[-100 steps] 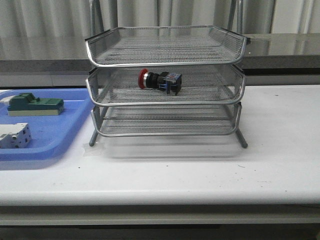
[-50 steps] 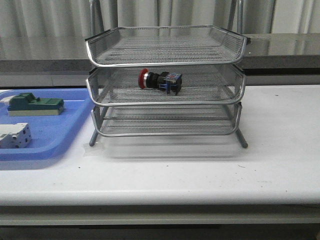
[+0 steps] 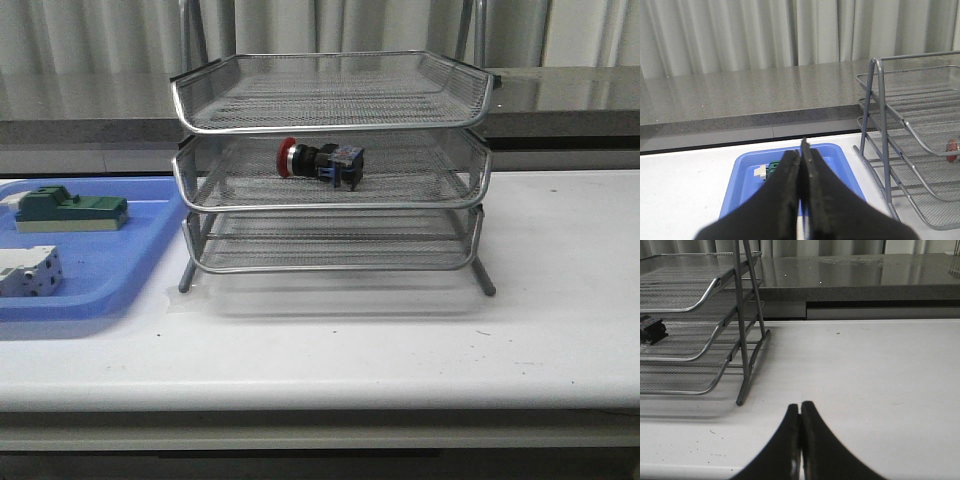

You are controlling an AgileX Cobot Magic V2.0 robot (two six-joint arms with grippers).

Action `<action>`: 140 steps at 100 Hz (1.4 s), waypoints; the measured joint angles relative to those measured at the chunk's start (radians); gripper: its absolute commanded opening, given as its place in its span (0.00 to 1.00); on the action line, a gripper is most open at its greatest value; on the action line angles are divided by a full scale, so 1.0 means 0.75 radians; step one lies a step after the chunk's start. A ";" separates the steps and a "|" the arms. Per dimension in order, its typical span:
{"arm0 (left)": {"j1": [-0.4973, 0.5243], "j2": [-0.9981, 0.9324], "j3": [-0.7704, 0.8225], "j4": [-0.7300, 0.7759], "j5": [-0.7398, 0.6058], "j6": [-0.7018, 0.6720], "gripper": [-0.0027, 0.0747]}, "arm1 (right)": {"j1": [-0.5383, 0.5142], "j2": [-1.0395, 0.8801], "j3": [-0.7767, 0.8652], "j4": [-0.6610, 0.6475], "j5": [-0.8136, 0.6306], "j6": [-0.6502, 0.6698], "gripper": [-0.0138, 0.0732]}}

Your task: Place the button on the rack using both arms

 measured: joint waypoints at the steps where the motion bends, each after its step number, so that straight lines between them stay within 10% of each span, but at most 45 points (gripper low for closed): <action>1: 0.000 0.000 0.000 0.000 0.000 0.000 0.01 | 0.000 0.000 0.000 0.000 0.000 0.000 0.09; 87: 0.000 0.000 0.000 0.011 0.000 -0.008 0.01 | 0.000 0.000 0.000 0.000 0.000 0.002 0.09; 113: 0.000 -0.003 0.061 0.540 0.000 -0.604 0.01 | 0.000 0.000 0.000 0.000 0.000 0.002 0.09; 140: 0.000 -0.124 0.211 0.652 -0.032 -0.731 0.01 | 0.000 0.000 0.000 0.000 0.000 0.002 0.09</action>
